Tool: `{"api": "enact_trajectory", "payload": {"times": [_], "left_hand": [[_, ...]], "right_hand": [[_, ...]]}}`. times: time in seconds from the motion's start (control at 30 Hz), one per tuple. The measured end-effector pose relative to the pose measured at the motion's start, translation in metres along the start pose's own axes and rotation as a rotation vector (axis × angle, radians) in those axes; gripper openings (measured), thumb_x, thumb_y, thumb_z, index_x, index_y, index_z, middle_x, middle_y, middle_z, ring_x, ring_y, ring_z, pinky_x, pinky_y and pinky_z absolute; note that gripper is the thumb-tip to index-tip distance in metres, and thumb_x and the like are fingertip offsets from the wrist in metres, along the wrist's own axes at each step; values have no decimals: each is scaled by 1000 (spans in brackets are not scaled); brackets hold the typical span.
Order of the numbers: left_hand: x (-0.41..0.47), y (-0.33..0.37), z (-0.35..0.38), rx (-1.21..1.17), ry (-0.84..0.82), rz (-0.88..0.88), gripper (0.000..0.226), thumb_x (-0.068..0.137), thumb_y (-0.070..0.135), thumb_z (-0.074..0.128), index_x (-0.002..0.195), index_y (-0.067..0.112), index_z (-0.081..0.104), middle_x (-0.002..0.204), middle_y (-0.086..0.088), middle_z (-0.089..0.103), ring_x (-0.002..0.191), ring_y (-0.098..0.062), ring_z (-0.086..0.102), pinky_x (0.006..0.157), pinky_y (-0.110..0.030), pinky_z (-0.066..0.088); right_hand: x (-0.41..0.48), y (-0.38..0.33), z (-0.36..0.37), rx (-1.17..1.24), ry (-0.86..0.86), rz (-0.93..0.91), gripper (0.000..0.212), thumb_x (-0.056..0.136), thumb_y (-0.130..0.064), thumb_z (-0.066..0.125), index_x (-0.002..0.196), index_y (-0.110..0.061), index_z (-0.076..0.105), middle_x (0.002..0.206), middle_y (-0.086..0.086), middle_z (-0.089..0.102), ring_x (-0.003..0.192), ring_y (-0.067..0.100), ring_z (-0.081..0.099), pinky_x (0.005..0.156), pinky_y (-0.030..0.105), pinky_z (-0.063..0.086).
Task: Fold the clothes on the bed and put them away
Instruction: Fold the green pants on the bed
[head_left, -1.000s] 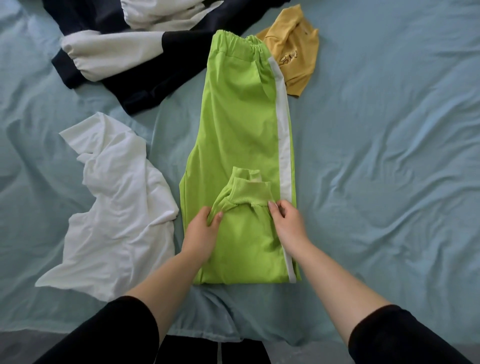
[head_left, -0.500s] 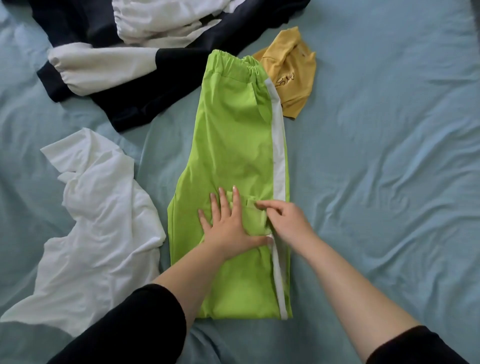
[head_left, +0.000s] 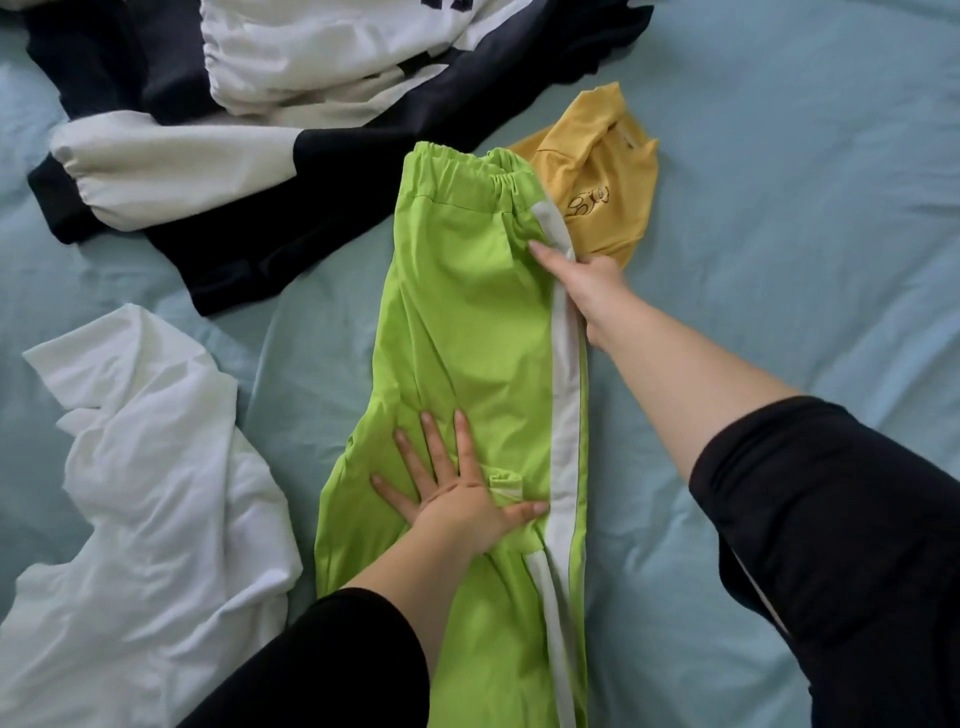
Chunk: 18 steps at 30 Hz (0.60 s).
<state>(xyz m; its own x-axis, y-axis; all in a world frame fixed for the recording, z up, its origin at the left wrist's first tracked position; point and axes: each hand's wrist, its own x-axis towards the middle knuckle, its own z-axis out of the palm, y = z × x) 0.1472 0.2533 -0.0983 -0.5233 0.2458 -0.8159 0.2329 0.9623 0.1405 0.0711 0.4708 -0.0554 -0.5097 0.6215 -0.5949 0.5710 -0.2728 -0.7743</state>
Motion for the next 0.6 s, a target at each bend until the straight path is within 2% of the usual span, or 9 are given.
{"api": "enact_trajectory", "payload": {"times": [0.07,0.17,0.23,0.33,0.4,0.47,0.53,0.57,0.6], "left_hand": [[0,0,1,15,0,-6,144,37,102,40,113,33,-61,122,-3,-68,107,-33,-65,78,-69,-37],[0,0,0,9,-4,5,144,37,102,40,113,34,-61,121,-3,-69,106,-33,-66,78,-69,-36],[-3,-1,-3,-2,-8,23,143,36,103,39,112,34,-61,120,-2,-69,105,-32,-66,77,-69,-35],[-10,-5,-10,-24,-43,95,141,36,104,35,115,35,-60,120,-1,-69,106,-33,-65,83,-70,-32],[-19,-11,-18,-31,-56,161,136,43,103,31,127,35,-52,128,-1,-64,119,-34,-56,93,-72,-24],[-35,-22,-29,-175,0,246,120,60,95,33,145,37,-28,147,5,-43,137,-28,-38,105,-69,-14],[-56,-41,-37,-583,164,323,84,84,71,45,153,37,9,162,8,-5,149,-16,-6,118,-55,6],[-68,-53,-38,-814,233,309,64,92,59,47,149,37,27,160,8,17,147,-12,15,116,-44,23],[-80,-64,-38,-1035,221,254,49,96,52,46,142,35,41,153,7,35,138,-12,35,106,-34,34]], "right_hand": [[4,-6,2,-36,-13,5,53,74,-45,78,109,-8,62,102,3,68,91,18,65,81,28,53],[1,-12,-1,-93,-59,-50,20,88,-34,67,99,-18,61,100,4,69,80,12,65,62,17,51],[-8,-17,-5,-137,-80,-95,15,93,-29,60,104,-19,64,108,6,70,89,14,66,71,19,52],[-33,-27,-8,-128,-124,-130,28,95,-29,58,121,-18,61,118,5,66,111,20,60,98,32,47],[-55,-31,-11,-60,-180,-158,24,96,-24,57,119,-19,61,115,2,66,115,20,60,102,33,44],[-82,-34,-16,25,-262,-187,16,96,-14,55,109,-19,64,104,-3,71,106,14,65,98,28,48],[-115,-35,-26,62,-347,-216,21,95,-5,53,104,-20,65,93,-11,73,92,4,68,88,19,52],[-131,-33,-32,41,-383,-228,25,94,-1,53,104,-20,65,91,-13,74,89,2,68,83,14,51],[-148,-29,-38,6,-412,-235,26,92,1,53,105,-18,66,90,-13,73,88,0,67,79,11,50]]}}
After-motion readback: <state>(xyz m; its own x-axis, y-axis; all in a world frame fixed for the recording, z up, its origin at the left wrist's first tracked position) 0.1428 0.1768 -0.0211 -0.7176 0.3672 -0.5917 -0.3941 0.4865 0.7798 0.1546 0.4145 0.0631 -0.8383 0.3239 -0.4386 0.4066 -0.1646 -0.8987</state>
